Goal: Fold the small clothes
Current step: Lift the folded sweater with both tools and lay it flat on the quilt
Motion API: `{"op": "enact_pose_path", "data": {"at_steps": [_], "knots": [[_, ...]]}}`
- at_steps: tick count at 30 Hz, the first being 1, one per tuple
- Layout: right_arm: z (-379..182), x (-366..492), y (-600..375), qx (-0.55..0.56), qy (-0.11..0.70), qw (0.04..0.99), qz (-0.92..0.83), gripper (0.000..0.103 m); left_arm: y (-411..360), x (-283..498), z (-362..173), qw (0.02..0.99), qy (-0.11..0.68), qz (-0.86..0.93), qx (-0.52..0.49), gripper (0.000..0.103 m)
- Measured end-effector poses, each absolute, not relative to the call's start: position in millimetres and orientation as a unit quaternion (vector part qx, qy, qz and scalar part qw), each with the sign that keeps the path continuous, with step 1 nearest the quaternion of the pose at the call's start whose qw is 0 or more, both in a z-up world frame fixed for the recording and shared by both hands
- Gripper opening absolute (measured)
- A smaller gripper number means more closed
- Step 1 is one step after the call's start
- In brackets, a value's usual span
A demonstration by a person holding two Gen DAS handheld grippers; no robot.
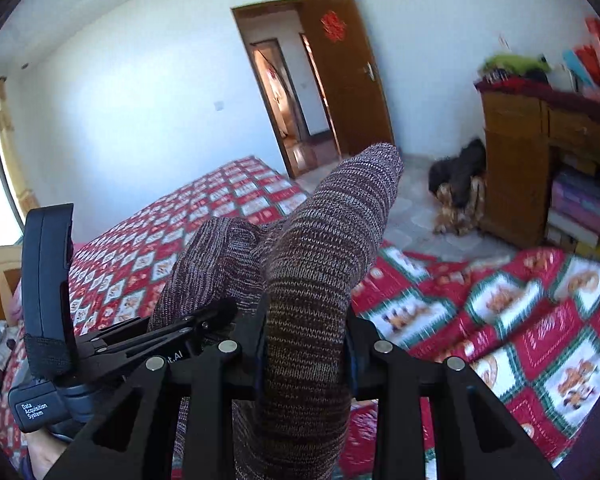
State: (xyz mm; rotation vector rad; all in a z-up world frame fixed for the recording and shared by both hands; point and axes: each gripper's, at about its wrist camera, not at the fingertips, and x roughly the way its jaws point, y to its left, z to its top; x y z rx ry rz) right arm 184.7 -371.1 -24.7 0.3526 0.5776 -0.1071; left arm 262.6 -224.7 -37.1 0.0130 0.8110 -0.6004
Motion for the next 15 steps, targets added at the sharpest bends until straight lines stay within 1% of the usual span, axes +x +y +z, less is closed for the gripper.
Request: {"op": "enact_pose_path", "data": {"at_steps": [8,15], "knots": [[-95,193,-409,0.214,0.352,0.908,-0.073,0.031,-255,271,-89,0.854,0.443,-0.270,0.039,0.031],[-124,193,-427,0.228,0.345,0.908,-0.061,0.033,-259,266,-103,0.858,0.443,-0.255,0.046,0.040]]}}
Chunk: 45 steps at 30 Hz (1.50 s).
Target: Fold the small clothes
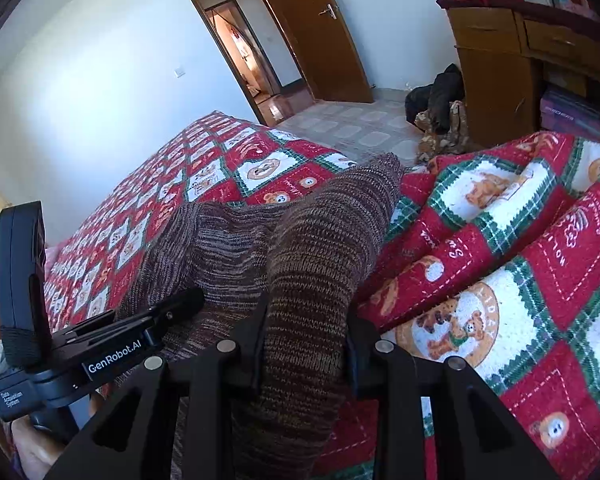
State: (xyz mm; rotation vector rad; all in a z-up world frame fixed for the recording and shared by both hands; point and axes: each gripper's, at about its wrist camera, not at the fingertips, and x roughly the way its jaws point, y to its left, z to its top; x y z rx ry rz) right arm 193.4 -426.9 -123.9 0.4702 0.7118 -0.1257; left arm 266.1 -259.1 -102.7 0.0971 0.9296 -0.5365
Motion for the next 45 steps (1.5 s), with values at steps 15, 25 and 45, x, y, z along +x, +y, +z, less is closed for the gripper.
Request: {"op": "enact_pose_path", "data": {"at_steps": [15,25,45], "knots": [[-64,118,-380,0.158,0.266,0.944,-0.111,0.037,-226,238,-78,0.896,0.390,-0.194,0.082,0.073],[-96,115,-343,0.136,0.346,0.920,-0.123,0.023,-228,214,-102,0.879,0.413,-0.211,0.112,0.073],[-54,1,-304,0.171,0.250,0.932,-0.200,0.070,-166,104,-69,0.915,0.318,-0.217,0.118,0.101]]}}
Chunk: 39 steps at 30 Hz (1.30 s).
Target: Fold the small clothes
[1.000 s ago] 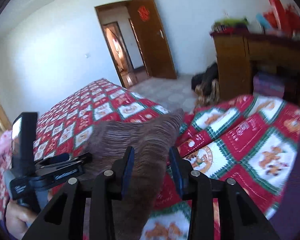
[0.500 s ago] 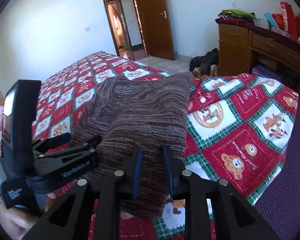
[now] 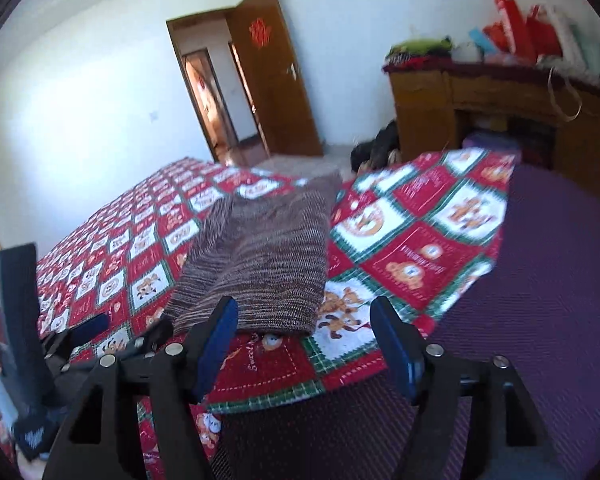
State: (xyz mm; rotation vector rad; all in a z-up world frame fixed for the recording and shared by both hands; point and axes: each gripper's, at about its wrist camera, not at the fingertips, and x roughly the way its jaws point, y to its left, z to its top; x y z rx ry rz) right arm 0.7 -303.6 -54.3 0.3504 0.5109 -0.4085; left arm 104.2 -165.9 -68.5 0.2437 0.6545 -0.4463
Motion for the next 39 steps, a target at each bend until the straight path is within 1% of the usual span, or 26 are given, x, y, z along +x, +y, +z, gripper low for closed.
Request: {"op": "enact_pose_path", "data": {"at_steps": [3,5,8,14,18,25,39], "knots": [[-41,-16,-293,0.160,0.223,0.938,-0.211,0.072,-158,87,-52,0.923,0.292,-0.221,0.113,0.103],[-33,-22,-286,0.154,0.207,0.943,-0.212,0.076,-152,77,-39,0.930,0.272,-0.220,0.109,0.103],[-20,-31,-275,0.134,0.188,0.950,-0.212,0.078,-146,59,-20,0.944,0.229,-0.211,0.108,0.103],[-1,-51,-266,0.123,0.152,0.958,-0.210,0.080,-134,44,-2,0.955,0.203,-0.201,0.077,0.103],[8,-64,-264,0.112,0.129,0.961,-0.219,0.082,-135,34,5,0.961,0.183,-0.192,0.081,0.103],[15,-75,-271,0.124,0.108,0.959,-0.229,0.084,-140,23,8,0.963,0.171,-0.188,0.088,0.103],[13,-77,-273,0.131,0.108,0.957,-0.236,0.084,-139,22,5,0.963,0.177,-0.180,0.089,0.103]]}}
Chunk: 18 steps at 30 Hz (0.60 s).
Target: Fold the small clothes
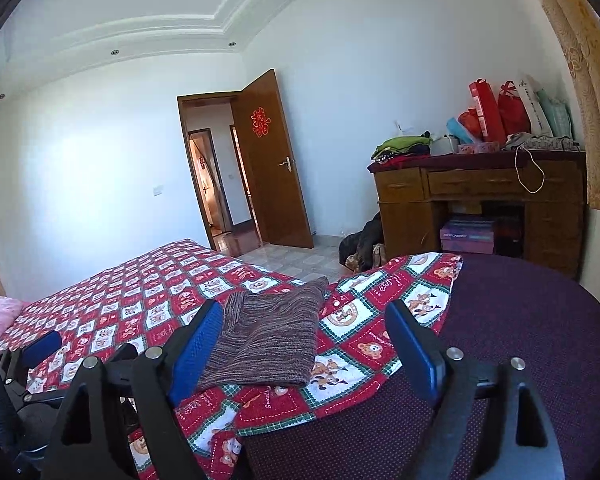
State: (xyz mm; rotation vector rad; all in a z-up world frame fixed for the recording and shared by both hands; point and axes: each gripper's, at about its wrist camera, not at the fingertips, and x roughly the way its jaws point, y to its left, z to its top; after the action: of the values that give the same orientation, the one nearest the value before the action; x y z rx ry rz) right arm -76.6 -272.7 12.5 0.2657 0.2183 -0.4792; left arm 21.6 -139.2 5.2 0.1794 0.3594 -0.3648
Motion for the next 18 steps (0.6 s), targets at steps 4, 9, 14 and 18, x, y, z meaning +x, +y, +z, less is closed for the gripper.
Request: {"op": "enact_pose_path", "data": {"at_steps": [4,9,14,18], "knots": [[11.6,-76.8,-274.7,0.134,0.109,0.956,-0.239,0.084,-141.4,24.1,4.4,0.964,0.183,-0.168,0.094,0.103],[12.3,-79.4,-275.1,0.136,0.106,0.954,-0.244,0.084,-140.2,25.0,4.6,0.965,0.188,-0.156,0.091,0.103],[14.4,-81.0,-273.7,0.131,0.103,0.955,-0.246,0.084,-138.2,23.4,6.6,0.967,0.184,-0.153,0.088,0.103],[14.9,-81.4,-274.0,0.131,0.102,0.954,-0.248,0.084,-138.3,22.9,8.1,0.967,0.182,-0.155,0.089,0.103]]}}
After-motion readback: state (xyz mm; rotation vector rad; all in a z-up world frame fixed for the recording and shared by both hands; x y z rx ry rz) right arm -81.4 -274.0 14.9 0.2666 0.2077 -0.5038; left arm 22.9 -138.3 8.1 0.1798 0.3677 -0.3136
